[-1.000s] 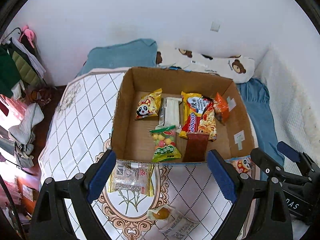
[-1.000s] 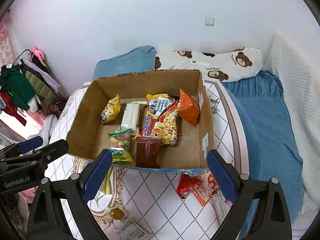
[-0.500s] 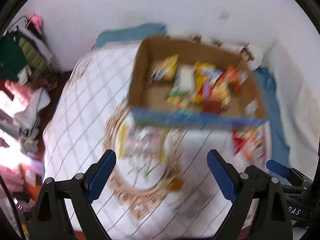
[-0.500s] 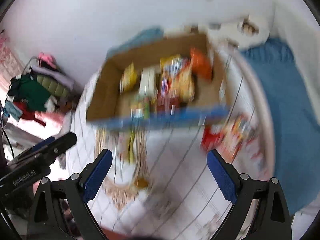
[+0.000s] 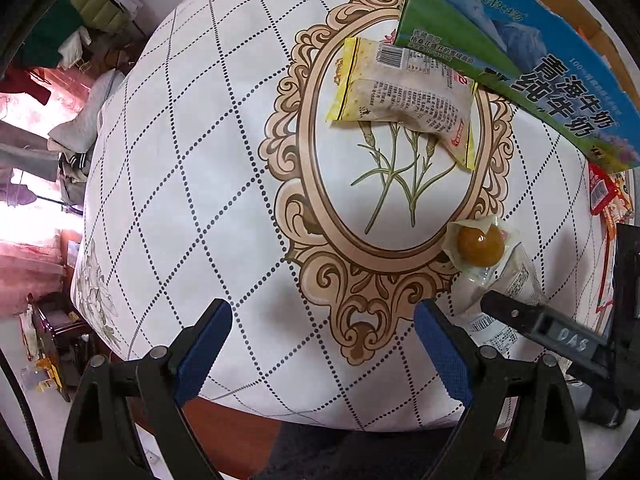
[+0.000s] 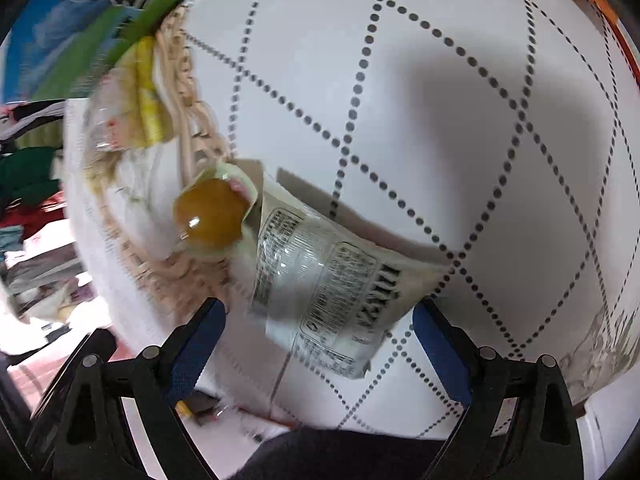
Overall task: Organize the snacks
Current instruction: 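Move both grippers back toward the remaining snacks on the bed, then grasp the white bread bag with the left gripper while the right grasps the white mizi bag, then carry both bags into the box and open both grippers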
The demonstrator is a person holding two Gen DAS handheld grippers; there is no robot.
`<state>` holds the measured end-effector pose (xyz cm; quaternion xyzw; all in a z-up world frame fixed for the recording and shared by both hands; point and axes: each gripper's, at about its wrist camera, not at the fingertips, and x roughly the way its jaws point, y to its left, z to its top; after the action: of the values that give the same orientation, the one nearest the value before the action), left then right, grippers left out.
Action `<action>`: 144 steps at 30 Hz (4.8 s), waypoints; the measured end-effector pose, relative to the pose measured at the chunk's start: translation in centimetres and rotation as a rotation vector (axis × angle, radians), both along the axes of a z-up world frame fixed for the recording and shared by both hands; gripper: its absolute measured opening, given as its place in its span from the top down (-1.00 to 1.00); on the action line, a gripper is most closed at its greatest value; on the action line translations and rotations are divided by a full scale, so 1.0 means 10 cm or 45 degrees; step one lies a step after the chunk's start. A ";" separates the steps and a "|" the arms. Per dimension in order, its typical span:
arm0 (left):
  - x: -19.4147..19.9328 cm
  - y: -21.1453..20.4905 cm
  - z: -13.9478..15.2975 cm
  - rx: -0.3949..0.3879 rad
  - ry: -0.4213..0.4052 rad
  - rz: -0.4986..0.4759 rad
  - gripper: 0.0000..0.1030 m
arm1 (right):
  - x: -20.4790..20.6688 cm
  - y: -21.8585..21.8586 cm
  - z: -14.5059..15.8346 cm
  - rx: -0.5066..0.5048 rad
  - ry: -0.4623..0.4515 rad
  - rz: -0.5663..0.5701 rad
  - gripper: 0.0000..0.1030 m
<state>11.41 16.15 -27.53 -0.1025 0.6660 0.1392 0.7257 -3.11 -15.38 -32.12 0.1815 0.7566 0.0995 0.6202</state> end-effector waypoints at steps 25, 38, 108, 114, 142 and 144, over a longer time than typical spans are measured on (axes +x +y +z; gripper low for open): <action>0.99 0.18 -0.36 -0.138 -0.074 0.282 -0.81 | 0.43 -0.34 0.54 -0.199 -0.373 0.095 -0.12; 0.96 0.36 -0.10 -0.366 -0.199 0.559 -0.81 | 0.48 -0.11 0.49 -0.176 -0.391 0.131 -0.12; 1.10 -0.39 1.33 -0.316 -0.413 -0.233 0.14 | 0.41 -0.27 1.70 0.081 -0.675 0.250 0.00; 1.84 -0.36 1.56 -0.173 -0.427 -0.329 0.14 | 1.10 -0.41 2.20 0.029 -0.819 0.185 0.00; 2.60 -0.21 0.32 -0.137 -0.007 -0.227 -0.83 | 2.29 -0.43 1.15 -0.281 -0.473 0.276 -0.92; 2.57 -0.24 0.33 -0.131 -0.019 -0.214 -0.83 | 2.29 -0.43 1.14 -0.290 -0.484 0.263 -0.92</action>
<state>37.13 13.77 -24.27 -0.0844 0.6732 0.0425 0.7334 19.75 -19.67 -20.75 0.0103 0.6473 0.1088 0.7544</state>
